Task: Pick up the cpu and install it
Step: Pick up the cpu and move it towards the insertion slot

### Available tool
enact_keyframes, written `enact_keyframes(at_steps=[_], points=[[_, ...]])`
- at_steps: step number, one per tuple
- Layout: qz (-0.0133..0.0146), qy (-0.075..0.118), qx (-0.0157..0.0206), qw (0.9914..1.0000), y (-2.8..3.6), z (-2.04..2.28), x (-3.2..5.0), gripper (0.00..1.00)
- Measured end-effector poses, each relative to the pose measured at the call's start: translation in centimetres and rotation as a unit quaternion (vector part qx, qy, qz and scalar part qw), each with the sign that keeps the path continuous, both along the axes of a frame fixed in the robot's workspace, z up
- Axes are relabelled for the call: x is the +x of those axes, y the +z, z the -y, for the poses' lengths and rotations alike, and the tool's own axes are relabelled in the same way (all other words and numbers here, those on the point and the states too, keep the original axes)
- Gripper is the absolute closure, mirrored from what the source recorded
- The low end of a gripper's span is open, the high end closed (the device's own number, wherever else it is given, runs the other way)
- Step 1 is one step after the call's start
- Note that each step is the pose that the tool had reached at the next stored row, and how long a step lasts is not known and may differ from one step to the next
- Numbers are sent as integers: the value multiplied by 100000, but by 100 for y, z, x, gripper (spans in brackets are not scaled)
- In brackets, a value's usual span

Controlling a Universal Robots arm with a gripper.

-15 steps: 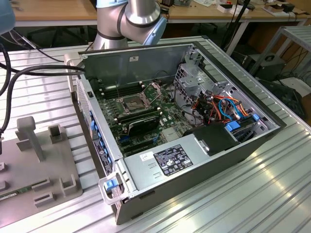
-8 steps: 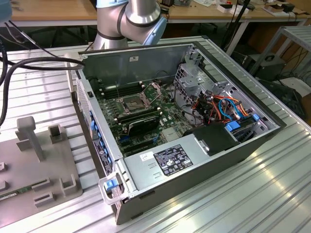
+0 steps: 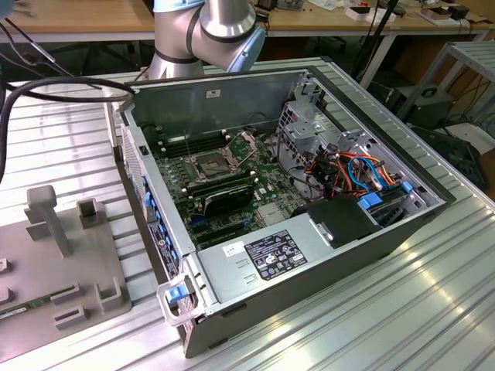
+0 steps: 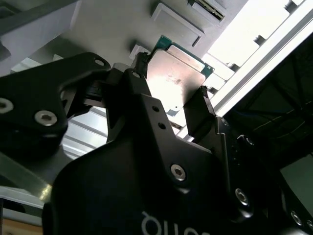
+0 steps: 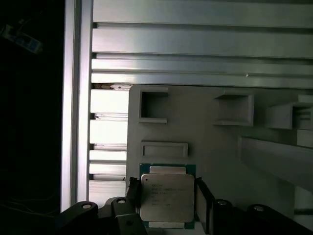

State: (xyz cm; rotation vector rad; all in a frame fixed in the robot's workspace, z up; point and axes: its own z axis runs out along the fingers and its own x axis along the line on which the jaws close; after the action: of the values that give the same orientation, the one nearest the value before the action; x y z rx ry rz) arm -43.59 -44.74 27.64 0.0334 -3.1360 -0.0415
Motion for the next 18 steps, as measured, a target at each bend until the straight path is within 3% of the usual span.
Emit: enact_keyframes(at_steps=[8,18], points=[[8,2,3,100000,144,0,0,45],[7,1,2,100000,247,0,0,45]])
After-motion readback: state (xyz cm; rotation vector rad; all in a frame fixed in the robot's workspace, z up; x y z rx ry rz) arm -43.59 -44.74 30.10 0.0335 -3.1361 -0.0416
